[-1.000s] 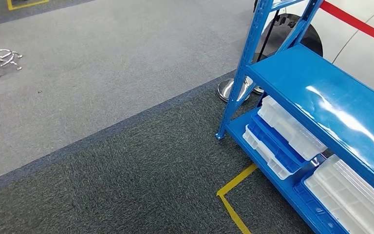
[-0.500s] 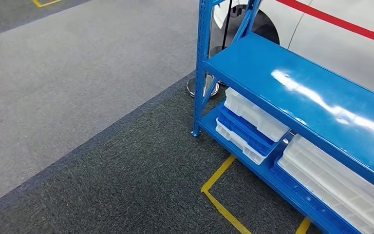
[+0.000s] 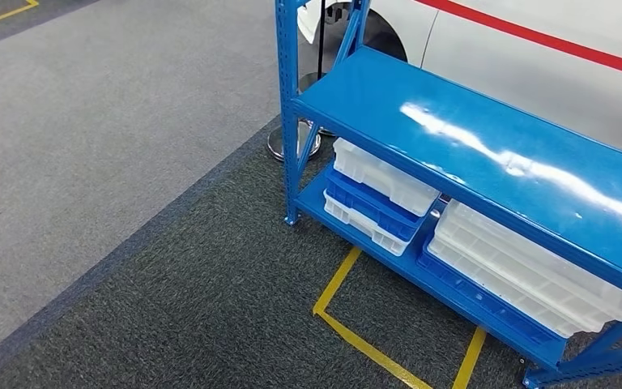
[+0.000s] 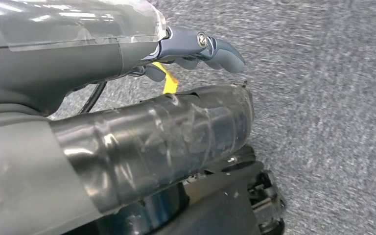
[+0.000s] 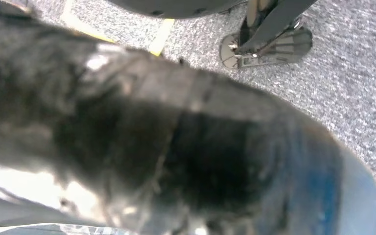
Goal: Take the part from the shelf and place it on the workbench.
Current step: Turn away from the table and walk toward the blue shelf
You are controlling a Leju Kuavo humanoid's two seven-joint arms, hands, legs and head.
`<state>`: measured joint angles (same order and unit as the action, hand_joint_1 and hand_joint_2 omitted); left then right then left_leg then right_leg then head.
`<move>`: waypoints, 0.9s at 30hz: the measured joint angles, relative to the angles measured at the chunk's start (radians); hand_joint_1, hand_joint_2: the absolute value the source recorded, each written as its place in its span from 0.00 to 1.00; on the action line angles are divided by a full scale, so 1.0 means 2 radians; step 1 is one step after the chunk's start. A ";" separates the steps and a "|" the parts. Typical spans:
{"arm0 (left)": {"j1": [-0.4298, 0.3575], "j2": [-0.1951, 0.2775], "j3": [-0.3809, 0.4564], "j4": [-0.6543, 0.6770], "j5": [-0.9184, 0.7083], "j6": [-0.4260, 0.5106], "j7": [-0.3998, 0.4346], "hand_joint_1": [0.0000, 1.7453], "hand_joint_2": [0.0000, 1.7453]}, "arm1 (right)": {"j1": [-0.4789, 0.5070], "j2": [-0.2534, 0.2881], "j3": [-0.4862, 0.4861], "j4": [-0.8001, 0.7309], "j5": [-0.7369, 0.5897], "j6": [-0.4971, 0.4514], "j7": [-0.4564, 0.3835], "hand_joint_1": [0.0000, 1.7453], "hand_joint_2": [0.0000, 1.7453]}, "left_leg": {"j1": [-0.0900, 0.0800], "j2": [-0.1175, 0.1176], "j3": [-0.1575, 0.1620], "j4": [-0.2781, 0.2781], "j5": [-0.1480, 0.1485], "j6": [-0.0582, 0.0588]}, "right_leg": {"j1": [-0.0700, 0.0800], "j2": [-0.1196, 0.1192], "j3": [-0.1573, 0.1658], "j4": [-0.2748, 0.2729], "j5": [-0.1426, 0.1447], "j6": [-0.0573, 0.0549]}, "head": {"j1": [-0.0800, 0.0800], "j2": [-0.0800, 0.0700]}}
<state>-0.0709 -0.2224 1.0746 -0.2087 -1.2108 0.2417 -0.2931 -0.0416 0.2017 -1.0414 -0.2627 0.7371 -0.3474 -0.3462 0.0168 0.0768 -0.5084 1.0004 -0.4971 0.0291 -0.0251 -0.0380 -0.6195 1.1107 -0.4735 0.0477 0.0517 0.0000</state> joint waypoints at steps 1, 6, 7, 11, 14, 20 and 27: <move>0.000 0.000 0.000 0.000 0.000 0.000 0.000 0.00 0.00 | -0.001 0.000 0.000 0.000 0.000 0.000 0.000 0.00 0.00 | -0.001 0.004 0.002 0.001 -0.003 -0.004 | 0.001 -0.007 0.012 -0.024 0.007 -0.003 | 0.000 0.000; -0.004 0.000 0.000 0.000 0.000 0.000 0.001 0.00 0.00 | 0.001 0.000 0.000 0.000 0.002 0.000 0.001 0.00 0.00 | 0.000 0.007 0.008 0.009 -0.016 -0.018 | 0.004 0.005 0.018 -0.040 0.007 -0.023 | -0.001 0.000; -0.004 0.000 0.000 0.000 0.000 0.000 0.001 0.00 0.00 | 0.001 0.000 0.000 0.000 0.003 0.000 0.002 0.00 0.00 | 0.001 -0.003 0.004 0.018 -0.024 -0.020 | 0.003 0.009 0.018 -0.041 0.008 -0.026 | -0.001 0.000; -0.004 0.000 0.000 0.000 -0.001 0.000 0.001 0.00 0.00 | 0.000 -0.001 0.000 0.000 0.004 0.000 0.003 0.00 0.00 | 0.001 -0.023 -0.007 0.043 -0.042 -0.021 | 0.002 0.013 0.018 -0.042 0.009 -0.031 | -0.002 0.000; -0.001 0.000 0.000 0.000 -0.001 0.001 0.001 0.00 0.00 | 0.000 0.000 0.000 0.000 0.007 0.000 0.005 0.00 0.00 | 0.001 -0.033 -0.040 0.104 -0.056 -0.020 | 0.004 0.033 0.018 -0.041 0.009 -0.032 | -0.002 0.000; 0.000 0.000 0.000 0.000 -0.001 0.001 0.001 0.00 0.00 | 0.000 0.002 0.000 0.001 0.010 0.001 0.010 0.00 0.00 | 0.000 -0.074 -0.013 0.009 0.001 -0.009 | 0.005 0.082 0.014 -0.038 0.011 -0.019 | -0.001 0.000; 0.002 -0.001 0.000 0.000 -0.001 0.001 0.001 0.00 0.00 | 0.001 0.001 0.000 0.003 0.015 0.003 0.011 0.00 0.00 | 0.001 -0.025 -0.007 -0.001 0.007 0.005 | 0.004 0.026 -0.049 0.089 -0.054 -0.005 | 0.002 0.000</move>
<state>-0.0670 -0.2245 1.0750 -0.2087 -1.2118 0.2445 -0.2903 -0.0392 0.2045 -1.0418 -0.2577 0.7663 -0.3407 -0.3234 0.0185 0.0266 -0.5233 0.9978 -0.4824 0.0396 -0.0162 0.0133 -0.7183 1.2890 -0.5814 0.0372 0.0565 -0.0001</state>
